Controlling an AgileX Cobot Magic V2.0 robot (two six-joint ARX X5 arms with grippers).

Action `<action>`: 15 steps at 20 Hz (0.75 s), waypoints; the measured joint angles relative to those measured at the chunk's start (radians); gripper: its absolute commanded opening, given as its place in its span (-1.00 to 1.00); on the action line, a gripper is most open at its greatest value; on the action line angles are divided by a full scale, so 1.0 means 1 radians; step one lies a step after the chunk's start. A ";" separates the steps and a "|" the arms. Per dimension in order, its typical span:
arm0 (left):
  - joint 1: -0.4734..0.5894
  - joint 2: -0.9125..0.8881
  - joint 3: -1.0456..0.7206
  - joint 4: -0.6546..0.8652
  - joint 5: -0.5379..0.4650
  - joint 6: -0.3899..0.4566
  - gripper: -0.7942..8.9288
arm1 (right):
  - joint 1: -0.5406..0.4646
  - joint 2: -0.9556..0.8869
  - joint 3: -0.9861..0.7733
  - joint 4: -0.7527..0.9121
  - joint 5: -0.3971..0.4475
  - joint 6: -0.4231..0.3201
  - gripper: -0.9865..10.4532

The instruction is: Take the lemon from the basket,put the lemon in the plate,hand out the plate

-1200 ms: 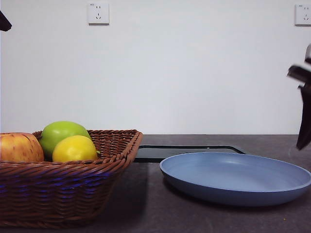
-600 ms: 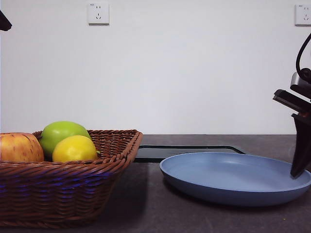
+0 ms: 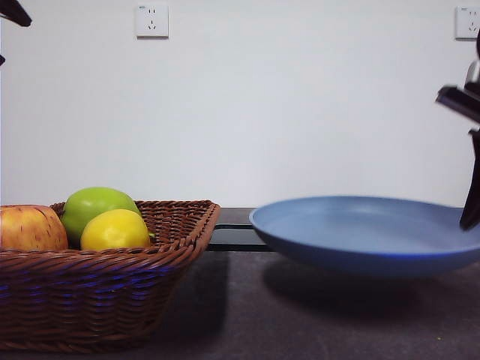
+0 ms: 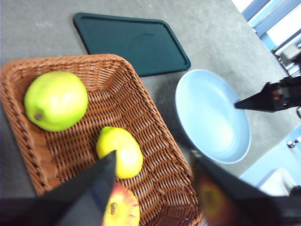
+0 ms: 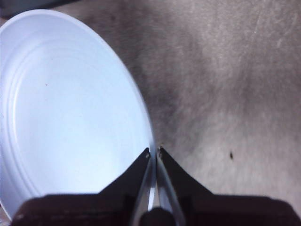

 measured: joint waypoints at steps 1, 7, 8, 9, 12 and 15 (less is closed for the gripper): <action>-0.010 0.004 0.000 -0.003 0.000 -0.010 -0.01 | 0.000 -0.035 0.000 -0.016 0.000 0.000 -0.82; -0.107 0.064 0.000 -0.002 -0.002 -0.106 0.00 | 0.000 -0.193 0.000 -0.060 0.000 0.000 -0.82; -0.129 0.091 0.000 -0.002 -0.007 -0.121 0.00 | 0.000 -0.206 0.002 -0.068 0.000 0.000 -0.82; -0.159 0.128 0.000 -0.002 -0.023 -0.134 0.00 | 0.000 -0.216 0.006 -0.078 0.000 0.000 -0.82; -0.256 0.234 0.032 -0.003 -0.127 -0.148 0.00 | 0.000 -0.230 0.014 -0.082 0.000 0.000 -0.82; -0.349 0.343 0.131 -0.013 -0.283 -0.153 0.00 | 0.000 -0.231 0.015 -0.082 0.000 0.000 -0.82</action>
